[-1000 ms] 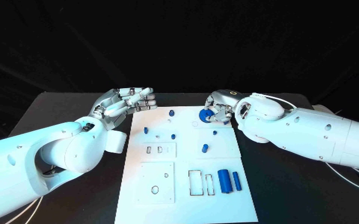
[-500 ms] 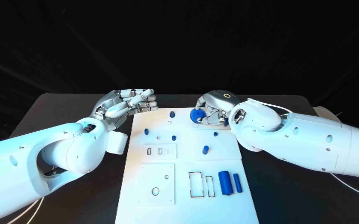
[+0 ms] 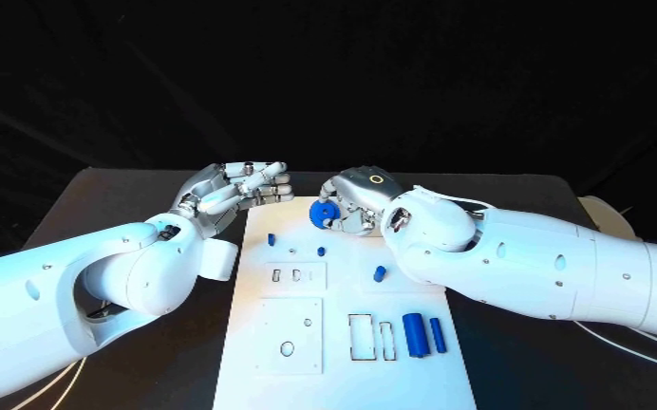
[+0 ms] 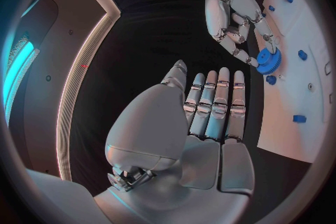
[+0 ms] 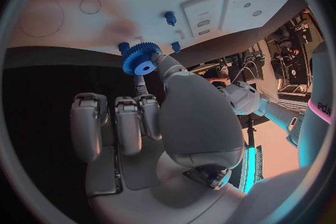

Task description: Assemble the parts on the task board

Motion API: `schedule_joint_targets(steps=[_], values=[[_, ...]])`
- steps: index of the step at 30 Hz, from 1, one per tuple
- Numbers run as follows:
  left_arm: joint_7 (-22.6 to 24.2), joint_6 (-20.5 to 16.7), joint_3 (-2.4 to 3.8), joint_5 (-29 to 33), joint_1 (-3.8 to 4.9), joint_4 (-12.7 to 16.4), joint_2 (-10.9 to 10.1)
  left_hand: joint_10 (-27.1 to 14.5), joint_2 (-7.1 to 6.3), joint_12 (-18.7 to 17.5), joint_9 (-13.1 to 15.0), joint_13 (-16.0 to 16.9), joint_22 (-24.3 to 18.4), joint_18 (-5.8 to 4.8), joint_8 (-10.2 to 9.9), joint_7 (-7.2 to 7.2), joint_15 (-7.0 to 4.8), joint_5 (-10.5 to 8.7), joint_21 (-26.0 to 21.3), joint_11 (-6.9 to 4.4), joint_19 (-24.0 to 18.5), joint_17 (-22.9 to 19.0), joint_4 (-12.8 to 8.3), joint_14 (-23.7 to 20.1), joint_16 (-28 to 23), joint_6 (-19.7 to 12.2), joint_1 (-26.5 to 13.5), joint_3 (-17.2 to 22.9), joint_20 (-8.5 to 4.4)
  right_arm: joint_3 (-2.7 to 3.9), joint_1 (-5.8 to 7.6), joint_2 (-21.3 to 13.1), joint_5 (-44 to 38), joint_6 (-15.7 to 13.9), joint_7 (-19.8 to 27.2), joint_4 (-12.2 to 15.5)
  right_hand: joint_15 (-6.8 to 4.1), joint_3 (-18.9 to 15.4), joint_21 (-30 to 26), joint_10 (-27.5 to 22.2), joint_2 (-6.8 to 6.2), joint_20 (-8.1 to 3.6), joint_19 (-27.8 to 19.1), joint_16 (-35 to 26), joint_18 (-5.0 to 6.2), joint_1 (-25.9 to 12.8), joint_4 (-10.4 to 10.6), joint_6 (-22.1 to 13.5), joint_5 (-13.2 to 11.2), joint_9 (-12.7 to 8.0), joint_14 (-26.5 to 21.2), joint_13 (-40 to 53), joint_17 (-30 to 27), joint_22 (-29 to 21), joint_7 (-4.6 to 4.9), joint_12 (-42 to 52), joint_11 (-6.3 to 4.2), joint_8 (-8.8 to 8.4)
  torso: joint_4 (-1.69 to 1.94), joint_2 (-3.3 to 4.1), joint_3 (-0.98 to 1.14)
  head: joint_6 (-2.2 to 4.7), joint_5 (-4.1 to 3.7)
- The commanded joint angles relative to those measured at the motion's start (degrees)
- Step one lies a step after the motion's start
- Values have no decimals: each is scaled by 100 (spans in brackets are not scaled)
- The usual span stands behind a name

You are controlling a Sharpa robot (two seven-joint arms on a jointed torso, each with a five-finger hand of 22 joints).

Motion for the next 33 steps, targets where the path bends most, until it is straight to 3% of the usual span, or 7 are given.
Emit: schedule_joint_targets(steps=[1, 13, 33], values=[[34, 106, 5, 3, 7, 1, 24, -19, 61, -31, -8, -8, -5, 36, -18, 32, 23, 18, -27, 34, 16, -5, -24, -3, -34, -8, -2, 12, 1, -11, -15, 125, -197, -25, -83, -120, -53, 21, 28, 42, -7, -27, 137, 19, -59, -37, 1, 191, -37, 17, 589, 727, 1476, 841, -157, 28, 15, 22, -5, 6, 4, -7, 15], [36, 100, 5, 3, 8, -1, 44, -19, 61, -31, -8, -8, -5, 36, -18, 32, 23, 18, -27, 34, 16, -5, -24, -3, -34, -8, -2, 12, 1, -49, -100, 555, -174, 117, -38, -582, -52, 51, 22, 39, -25, -29, 132, 18, -57, -63, 9, 188, -66, 10, 588, 724, 1473, 836, -152, 25, 18, 1, -13, 4, 10, -30, 49], [45, 89, 5, 3, 8, -21, 39, -19, 61, -31, -8, -8, -5, 36, -18, 32, 23, 18, -27, 34, 16, -5, -24, -3, -34, -8, -2, 12, 1, -67, -159, 721, -123, 260, -14, -899, -45, 91, 4, 26, -69, -26, 118, 16, -52, -153, 45, 187, -97, -6, 587, 710, 1467, 820, -142, 13, 28, -46, -14, 0, 9, -55, 44]])
